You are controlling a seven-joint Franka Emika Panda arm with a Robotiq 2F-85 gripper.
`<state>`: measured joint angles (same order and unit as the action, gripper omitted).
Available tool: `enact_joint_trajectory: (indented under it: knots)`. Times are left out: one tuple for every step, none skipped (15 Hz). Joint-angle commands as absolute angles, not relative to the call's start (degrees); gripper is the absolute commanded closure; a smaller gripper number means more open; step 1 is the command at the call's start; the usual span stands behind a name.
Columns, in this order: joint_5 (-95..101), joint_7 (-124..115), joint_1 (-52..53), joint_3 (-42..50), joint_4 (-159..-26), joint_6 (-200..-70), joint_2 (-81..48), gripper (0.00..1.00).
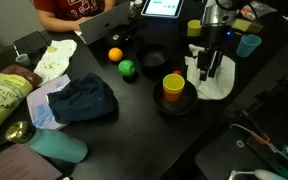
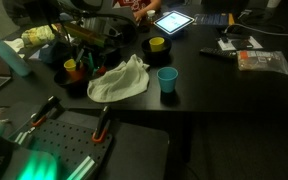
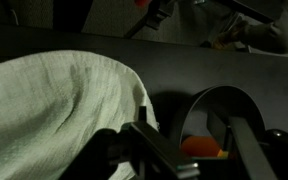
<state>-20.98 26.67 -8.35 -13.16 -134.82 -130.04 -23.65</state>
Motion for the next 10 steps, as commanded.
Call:
enact_joint_trajectory:
  knots:
    - [-20.3, 26.8, -6.5, -12.1, -134.3, -127.9, -21.5, 0.02]
    - [-19.7, 25.8, -5.7, -12.1, -133.9, -128.0, -21.3, 0.0]
    - [-19.2, 25.2, -5.0, -12.1, -133.8, -128.7, -21.1, 0.0]
    - [-18.1, 24.5, -3.9, -12.0, -133.6, -129.5, -20.8, 0.0]
    - [-16.0, 23.3, -2.5, -11.7, -133.2, -130.2, -20.6, 0.0]
    - [-14.2, 22.2, -1.5, -11.5, -132.7, -130.4, -20.4, 0.0]
    - [-12.0, 20.9, -0.4, -11.2, -132.0, -130.4, -19.9, 0.0]
    - [-9.9, 19.7, 0.6, -10.9, -131.2, -130.4, -19.5, 0.0]
    - [-7.8, 18.5, 1.6, -10.6, -130.5, -130.6, -19.2, 0.0]
    - [-5.8, 17.5, 2.5, -10.4, -129.6, -130.3, -18.9, 0.0]
